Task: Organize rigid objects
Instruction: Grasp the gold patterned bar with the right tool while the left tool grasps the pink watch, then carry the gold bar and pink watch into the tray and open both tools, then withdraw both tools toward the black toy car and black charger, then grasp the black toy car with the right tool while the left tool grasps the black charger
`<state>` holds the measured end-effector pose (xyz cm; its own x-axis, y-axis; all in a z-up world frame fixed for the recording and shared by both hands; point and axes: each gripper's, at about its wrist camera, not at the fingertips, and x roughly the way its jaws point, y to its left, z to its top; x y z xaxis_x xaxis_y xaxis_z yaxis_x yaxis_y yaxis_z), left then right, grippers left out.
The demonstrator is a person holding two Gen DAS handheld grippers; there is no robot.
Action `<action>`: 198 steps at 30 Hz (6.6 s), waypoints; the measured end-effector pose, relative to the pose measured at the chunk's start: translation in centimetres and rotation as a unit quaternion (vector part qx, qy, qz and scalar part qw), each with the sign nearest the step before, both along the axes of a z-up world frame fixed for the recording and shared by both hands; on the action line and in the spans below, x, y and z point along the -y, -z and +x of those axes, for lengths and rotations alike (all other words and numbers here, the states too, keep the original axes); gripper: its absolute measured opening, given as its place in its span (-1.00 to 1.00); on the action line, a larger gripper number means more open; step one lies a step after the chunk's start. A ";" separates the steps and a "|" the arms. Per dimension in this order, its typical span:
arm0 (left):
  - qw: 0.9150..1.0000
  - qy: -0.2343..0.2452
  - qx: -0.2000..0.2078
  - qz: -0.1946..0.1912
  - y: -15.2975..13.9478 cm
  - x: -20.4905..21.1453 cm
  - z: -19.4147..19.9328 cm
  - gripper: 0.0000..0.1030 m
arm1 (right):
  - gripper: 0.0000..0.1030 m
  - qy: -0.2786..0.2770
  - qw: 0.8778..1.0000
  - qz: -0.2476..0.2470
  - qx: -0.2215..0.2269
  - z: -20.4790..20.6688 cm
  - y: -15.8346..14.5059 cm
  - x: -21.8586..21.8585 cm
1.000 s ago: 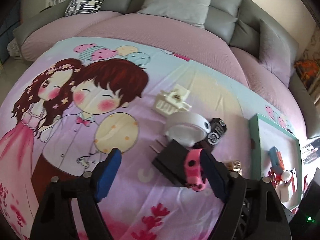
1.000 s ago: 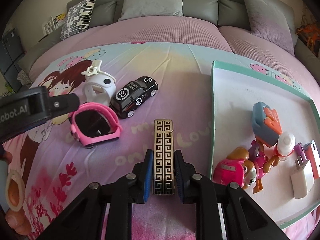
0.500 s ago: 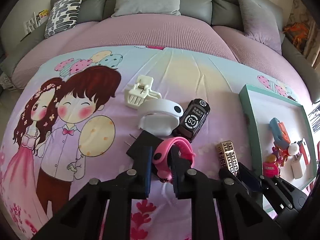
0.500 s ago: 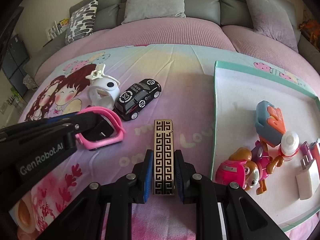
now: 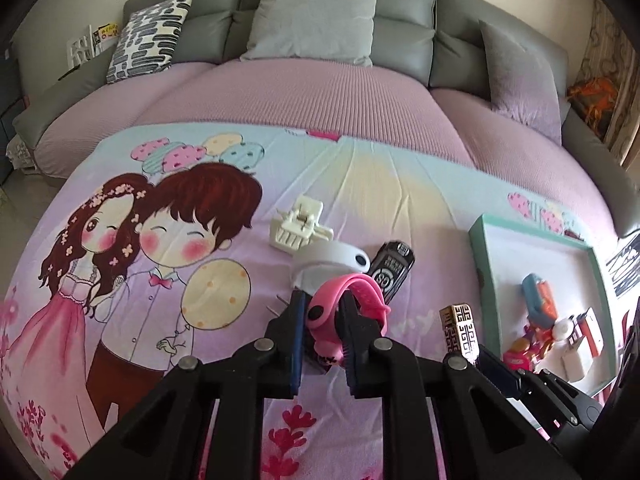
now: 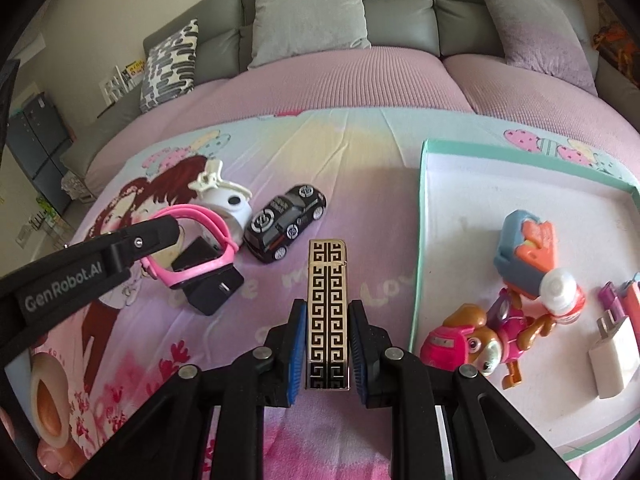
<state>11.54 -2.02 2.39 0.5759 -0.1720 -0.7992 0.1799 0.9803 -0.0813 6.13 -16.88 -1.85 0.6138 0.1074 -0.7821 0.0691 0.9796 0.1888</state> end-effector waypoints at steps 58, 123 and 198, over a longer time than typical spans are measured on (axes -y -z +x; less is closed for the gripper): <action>0.988 0.139 -0.032 -0.057 4.3 15.7 -1.4 -0.67 | -0.56 0.222 0.973 -0.068 -0.018 -4.2 -1.3 18.0; 0.979 -0.173 -0.007 -0.109 2.0 -7.6 2.0 0.99 | 1.00 0.003 0.996 -0.027 0.081 0.1 -3.0 1.5; 0.994 -0.077 -0.081 -0.018 5.9 -6.3 3.8 0.27 | 0.54 -0.234 0.958 -0.149 -0.066 11.6 2.8 -5.9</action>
